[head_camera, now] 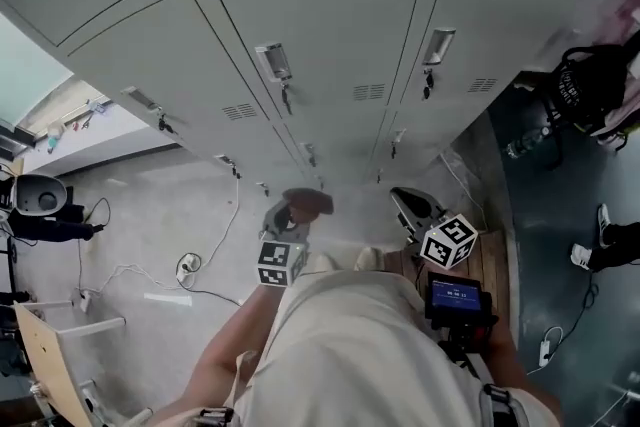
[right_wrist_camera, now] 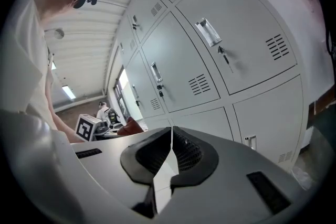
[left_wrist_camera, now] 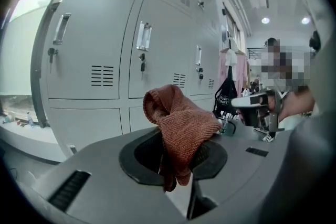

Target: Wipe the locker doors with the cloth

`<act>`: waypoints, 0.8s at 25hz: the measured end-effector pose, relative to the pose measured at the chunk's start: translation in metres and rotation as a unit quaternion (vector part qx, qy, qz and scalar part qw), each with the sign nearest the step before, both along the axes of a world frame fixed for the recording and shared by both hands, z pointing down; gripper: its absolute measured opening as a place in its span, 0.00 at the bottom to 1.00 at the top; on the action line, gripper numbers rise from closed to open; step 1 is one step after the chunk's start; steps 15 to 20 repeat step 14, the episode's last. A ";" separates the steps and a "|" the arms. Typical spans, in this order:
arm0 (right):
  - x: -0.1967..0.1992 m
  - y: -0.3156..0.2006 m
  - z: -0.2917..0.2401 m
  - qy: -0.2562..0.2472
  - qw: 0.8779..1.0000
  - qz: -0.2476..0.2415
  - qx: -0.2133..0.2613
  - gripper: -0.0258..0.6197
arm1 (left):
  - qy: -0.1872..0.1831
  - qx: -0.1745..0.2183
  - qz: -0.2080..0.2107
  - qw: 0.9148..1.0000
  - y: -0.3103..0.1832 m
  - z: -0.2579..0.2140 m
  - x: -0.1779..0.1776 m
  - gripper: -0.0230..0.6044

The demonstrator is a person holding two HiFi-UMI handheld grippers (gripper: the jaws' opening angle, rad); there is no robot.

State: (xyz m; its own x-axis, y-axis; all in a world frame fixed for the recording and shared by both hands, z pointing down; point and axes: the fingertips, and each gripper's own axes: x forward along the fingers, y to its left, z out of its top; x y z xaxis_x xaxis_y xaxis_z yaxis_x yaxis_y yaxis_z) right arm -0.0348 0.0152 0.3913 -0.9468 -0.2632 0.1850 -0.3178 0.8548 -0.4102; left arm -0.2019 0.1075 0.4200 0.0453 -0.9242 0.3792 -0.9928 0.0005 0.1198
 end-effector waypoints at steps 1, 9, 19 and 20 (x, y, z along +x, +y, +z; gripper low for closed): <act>-0.001 -0.002 -0.003 0.000 1.000 -0.001 0.007 0.07 | 0.004 0.005 -0.006 1.000 0.000 -0.002 -0.003 0.16; 0.010 0.008 -0.011 0.008 1.000 0.009 0.028 0.07 | -0.001 0.028 -0.015 0.999 0.006 -0.009 -0.014 0.16; 0.017 0.019 -0.015 0.009 0.999 0.016 0.035 0.07 | -0.004 0.033 -0.004 0.999 0.016 -0.014 -0.006 0.16; 0.017 0.019 -0.015 0.009 0.999 0.016 0.035 0.07 | -0.004 0.033 -0.004 0.999 0.016 -0.014 -0.006 0.16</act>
